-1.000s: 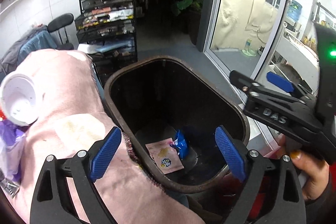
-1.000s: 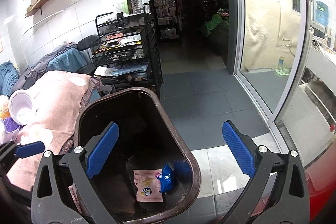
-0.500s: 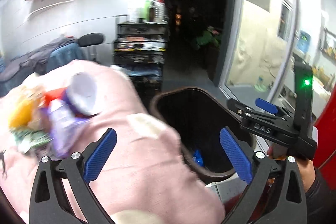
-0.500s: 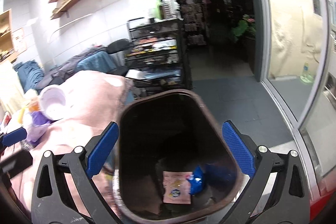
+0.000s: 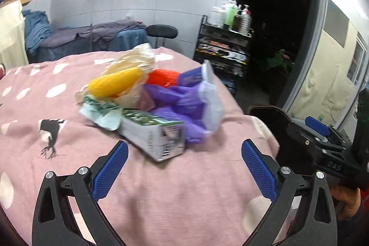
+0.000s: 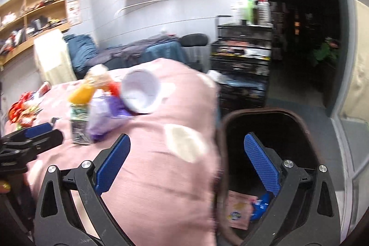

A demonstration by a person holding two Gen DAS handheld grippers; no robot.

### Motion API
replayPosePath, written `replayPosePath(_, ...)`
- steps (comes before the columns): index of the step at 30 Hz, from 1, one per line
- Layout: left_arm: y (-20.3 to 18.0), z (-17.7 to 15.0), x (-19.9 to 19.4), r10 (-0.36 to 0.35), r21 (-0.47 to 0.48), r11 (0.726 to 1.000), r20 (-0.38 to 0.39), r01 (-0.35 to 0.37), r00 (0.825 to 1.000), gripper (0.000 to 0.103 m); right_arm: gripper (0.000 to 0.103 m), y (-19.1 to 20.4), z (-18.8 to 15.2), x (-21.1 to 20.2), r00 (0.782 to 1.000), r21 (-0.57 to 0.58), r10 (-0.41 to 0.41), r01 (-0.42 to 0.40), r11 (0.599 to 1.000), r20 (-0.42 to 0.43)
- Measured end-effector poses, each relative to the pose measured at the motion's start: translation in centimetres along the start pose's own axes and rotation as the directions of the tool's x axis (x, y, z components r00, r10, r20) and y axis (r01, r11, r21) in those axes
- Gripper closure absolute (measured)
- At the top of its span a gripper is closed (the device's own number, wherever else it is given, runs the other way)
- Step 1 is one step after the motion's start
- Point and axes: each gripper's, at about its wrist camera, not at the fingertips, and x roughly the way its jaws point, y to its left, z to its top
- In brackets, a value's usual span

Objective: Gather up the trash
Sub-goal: 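Grasp the yellow foam net with the left tool while the right grasps the purple bag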

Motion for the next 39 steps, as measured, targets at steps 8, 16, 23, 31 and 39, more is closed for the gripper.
replayPosePath(8,4.3,1.2,0.5,0.103,0.005,0.995,0.001,-0.103,0.995,0.006,0.006,5.9,1.5,2.4,0.988,-0.083,0.143,-0.148,0.986,-0.058)
replayPosePath(16,7.2,4.2,3.1,0.179,0.086,0.980,0.016,-0.179,0.984,0.008,0.025,8.8,3.3,5.7,0.966,-0.088,0.228,-0.240,0.967,-0.123)
replayPosePath(23,8.0,6.0,7.0,0.204,0.190,0.962,-0.025,-0.196,0.979,0.018,0.041,10.1,4.1,8.5,0.953,-0.074,0.247,-0.263,0.962,-0.178)
replayPosePath(31,7.7,5.7,8.6,0.215,0.230,0.953,-0.068,-0.195,0.974,0.070,0.065,10.6,3.6,10.4,0.940,-0.075,0.248,-0.272,0.959,-0.233)
replayPosePath(39,8.0,5.3,5.6,0.167,0.132,0.978,-0.017,-0.163,0.986,0.082,0.069,10.7,3.4,9.4,0.949,-0.101,0.247,-0.270,0.957,-0.197)
